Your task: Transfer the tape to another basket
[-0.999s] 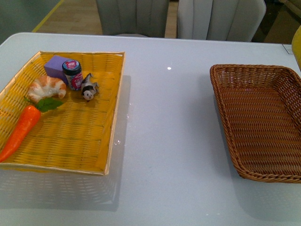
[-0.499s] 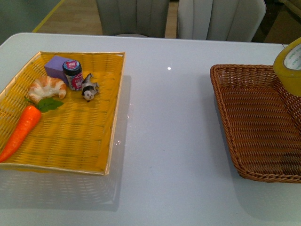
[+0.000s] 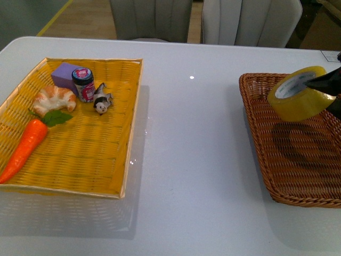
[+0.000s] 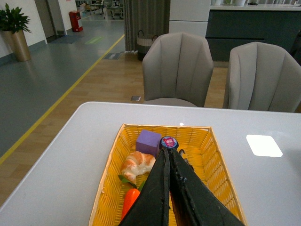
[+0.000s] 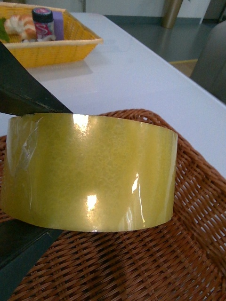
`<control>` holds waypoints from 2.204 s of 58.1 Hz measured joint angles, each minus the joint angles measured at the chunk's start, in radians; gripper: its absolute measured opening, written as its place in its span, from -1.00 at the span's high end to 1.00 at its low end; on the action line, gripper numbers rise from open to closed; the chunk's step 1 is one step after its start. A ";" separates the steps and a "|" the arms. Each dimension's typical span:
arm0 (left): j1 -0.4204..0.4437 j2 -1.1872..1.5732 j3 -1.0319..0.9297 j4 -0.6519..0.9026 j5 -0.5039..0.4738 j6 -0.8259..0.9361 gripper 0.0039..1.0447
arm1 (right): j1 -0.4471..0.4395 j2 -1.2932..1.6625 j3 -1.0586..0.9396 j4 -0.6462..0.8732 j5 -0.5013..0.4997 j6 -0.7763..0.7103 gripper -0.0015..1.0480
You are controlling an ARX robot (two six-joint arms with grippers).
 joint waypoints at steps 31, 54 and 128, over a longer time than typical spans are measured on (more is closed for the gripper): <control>0.087 -0.224 -0.057 -0.145 0.081 0.002 0.98 | -0.041 -0.075 -0.109 0.055 0.010 -0.005 -0.82; 0.087 -0.376 -0.057 -0.296 0.081 0.002 0.98 | -0.137 -0.795 -0.458 -0.071 0.098 -0.179 -0.83; 0.089 -0.585 -0.057 -0.523 0.081 0.002 0.98 | 0.129 -1.653 -0.853 -0.249 0.322 -0.687 0.96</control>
